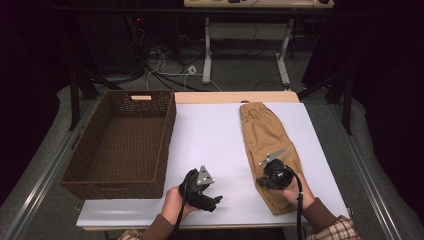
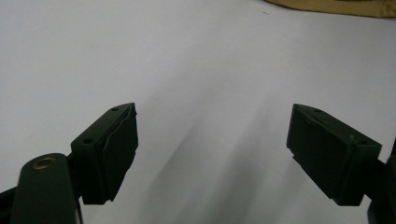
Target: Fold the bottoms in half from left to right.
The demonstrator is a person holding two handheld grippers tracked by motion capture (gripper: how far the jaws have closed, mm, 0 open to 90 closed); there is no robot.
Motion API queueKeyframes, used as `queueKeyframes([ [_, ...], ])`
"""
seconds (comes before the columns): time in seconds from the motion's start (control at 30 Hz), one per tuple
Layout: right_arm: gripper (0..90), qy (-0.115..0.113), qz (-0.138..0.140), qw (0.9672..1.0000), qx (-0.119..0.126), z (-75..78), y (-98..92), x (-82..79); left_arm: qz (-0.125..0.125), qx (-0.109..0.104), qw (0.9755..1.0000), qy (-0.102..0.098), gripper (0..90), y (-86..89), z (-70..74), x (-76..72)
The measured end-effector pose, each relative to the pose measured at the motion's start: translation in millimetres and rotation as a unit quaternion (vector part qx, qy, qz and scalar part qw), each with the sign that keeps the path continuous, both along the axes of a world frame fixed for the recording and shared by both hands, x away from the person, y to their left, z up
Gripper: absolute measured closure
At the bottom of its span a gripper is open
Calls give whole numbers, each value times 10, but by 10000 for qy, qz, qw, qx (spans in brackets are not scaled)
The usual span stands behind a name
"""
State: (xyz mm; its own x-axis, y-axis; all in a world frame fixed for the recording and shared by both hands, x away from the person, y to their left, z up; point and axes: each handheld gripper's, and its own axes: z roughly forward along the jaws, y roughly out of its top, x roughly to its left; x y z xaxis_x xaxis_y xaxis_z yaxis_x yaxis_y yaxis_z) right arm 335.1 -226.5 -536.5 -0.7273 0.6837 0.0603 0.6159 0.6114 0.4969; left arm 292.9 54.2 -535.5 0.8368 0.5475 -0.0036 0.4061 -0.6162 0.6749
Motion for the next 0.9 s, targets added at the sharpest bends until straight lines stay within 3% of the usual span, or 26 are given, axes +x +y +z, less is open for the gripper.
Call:
queueKeyframes([
  [0.13,900,47,55,9998,196,23,0,-16,16,7,10000,9,165,9,0,9],
  [0.27,900,46,117,9998,158,21,41,-33,6,4,10000,17,165,6,-1,3],
  [0.37,897,-73,14,9998,172,35,5,-19,-1,-2,10000,21,165,6,-3,6],
  [0.5,659,-248,-91,9992,301,76,-111,11,9,-6,10000,36,165,-5,-16,15],
  [0.57,583,-331,-151,9986,373,91,-182,26,46,0,10000,36,165,-14,-15,21],
  [0.77,389,-572,-457,9962,478,129,-366,100,249,-140,9995,98,152,-66,-23,65],
  [0.9,297,-676,-604,9944,541,131,-439,164,253,-114,9996,101,132,-147,-30,93],
])
